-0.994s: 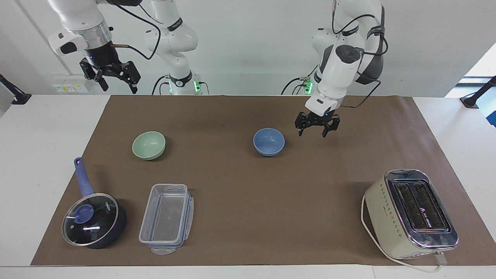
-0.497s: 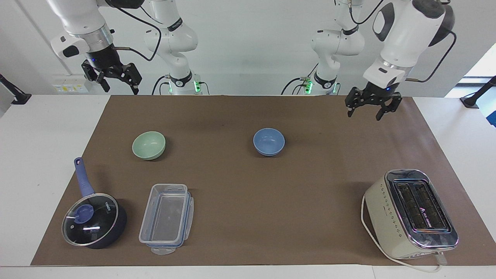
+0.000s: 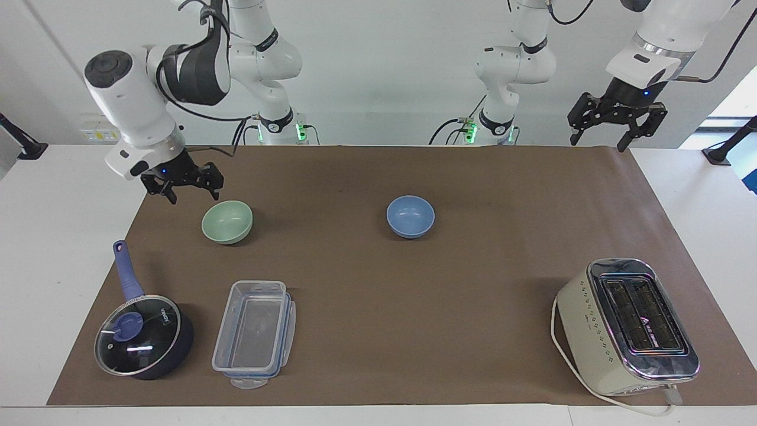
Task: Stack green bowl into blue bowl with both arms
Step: 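Grasp the pale green bowl rim with the right gripper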
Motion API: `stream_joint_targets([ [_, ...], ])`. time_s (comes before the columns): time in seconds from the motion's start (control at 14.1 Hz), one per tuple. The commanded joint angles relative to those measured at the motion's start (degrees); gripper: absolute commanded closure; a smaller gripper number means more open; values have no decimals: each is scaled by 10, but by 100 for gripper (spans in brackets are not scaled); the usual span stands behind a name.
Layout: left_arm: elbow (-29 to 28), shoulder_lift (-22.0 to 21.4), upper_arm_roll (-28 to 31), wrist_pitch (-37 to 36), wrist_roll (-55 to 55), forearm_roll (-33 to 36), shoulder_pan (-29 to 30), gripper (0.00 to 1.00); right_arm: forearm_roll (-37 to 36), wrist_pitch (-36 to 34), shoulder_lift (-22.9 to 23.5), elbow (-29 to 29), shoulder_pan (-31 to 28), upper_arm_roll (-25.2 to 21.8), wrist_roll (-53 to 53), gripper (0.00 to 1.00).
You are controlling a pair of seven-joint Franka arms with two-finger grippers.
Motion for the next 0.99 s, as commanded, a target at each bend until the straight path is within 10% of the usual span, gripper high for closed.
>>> stream_joint_targets([
  [0.0, 82, 44, -4, -58, 9, 10, 7, 0, 2, 57, 4, -51, -15, 5, -51, 0],
  [0.92, 45, 20, -8, -59, 5, 8, 5, 0, 2, 173, 12, -198, -61, 4, -90, 0],
])
